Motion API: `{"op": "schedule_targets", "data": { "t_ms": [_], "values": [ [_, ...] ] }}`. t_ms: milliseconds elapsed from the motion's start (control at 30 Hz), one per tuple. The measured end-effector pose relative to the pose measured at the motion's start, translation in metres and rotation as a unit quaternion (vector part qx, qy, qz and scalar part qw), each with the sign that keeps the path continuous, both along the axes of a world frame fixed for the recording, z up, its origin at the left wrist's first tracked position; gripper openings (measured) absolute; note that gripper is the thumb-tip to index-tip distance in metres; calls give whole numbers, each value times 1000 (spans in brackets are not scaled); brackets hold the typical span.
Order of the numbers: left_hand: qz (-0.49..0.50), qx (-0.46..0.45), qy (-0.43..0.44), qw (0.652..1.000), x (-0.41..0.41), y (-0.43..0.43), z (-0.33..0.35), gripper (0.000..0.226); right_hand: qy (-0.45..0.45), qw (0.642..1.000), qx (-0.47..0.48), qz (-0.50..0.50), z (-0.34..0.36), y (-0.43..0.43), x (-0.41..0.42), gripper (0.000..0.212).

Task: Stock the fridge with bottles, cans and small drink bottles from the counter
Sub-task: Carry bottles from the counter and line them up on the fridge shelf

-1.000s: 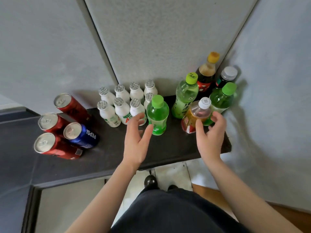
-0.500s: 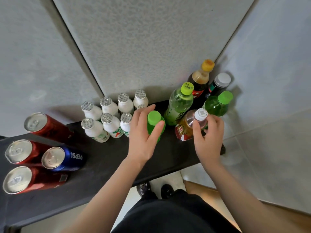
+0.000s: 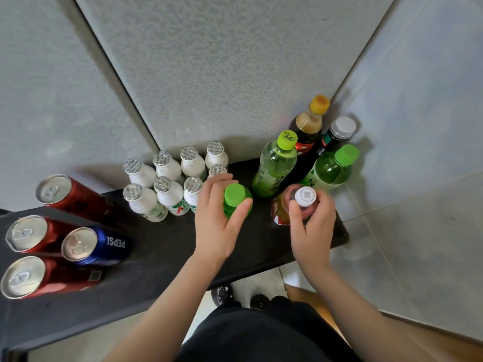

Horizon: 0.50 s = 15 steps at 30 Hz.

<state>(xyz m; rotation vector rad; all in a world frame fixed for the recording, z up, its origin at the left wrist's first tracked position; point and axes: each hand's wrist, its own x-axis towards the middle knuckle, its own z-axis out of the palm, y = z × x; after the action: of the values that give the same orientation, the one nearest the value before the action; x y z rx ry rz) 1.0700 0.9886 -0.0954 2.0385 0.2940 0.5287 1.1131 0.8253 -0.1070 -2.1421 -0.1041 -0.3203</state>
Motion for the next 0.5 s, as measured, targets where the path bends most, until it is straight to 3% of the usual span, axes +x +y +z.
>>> {"op": "schedule_targets", "data": {
  "t_ms": [100,200,333,500],
  "values": [
    [7,-9,26,1000,-5,-7,2,43,-1,997,-70,24,-8,-10,-5,48],
    [11,-1,30,999,-8,-12,4,44,-18,993,-93,74,-11,-21,-4,48],
    [58,-32,35,997,-17,-18,8,44,13,989,-36,142,-10,-28,0,47],
    [167,-138,22,976,-54,-36,12,29,58,989,20,134,-12,-38,-2,37]
  ]
}}
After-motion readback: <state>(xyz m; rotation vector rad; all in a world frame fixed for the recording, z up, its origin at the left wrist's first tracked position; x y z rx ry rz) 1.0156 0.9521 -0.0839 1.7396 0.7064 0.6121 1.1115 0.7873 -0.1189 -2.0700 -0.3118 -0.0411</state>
